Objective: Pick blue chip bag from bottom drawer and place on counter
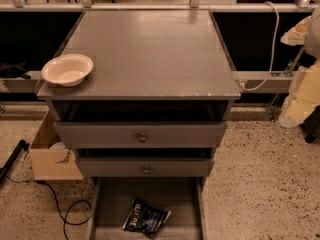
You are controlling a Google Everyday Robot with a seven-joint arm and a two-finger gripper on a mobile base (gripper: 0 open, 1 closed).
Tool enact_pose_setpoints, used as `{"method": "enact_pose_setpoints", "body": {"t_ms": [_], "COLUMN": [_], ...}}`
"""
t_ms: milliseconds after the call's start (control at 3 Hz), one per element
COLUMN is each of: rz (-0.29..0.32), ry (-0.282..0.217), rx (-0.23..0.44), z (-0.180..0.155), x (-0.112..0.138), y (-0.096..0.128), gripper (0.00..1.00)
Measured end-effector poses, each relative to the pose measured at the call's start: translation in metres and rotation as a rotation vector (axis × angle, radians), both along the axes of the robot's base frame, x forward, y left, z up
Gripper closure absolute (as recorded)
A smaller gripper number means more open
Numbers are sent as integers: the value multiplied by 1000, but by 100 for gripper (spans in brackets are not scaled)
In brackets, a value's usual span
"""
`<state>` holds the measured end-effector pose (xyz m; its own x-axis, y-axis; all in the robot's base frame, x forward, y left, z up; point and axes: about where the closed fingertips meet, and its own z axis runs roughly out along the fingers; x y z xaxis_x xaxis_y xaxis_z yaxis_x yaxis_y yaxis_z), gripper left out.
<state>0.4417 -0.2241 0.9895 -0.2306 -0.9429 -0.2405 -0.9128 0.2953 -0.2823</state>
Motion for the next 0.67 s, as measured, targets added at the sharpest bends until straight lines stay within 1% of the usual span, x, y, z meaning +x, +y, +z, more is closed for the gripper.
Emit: {"method": "enact_pose_setpoints", "body": {"t_ms": [333,667], "rz": [-90,-143], "ry": [50,117], "rx": [71,133], "z": [-20,-53], "x": [7,3], "y": [-32,-41], "gripper": [0,0]}}
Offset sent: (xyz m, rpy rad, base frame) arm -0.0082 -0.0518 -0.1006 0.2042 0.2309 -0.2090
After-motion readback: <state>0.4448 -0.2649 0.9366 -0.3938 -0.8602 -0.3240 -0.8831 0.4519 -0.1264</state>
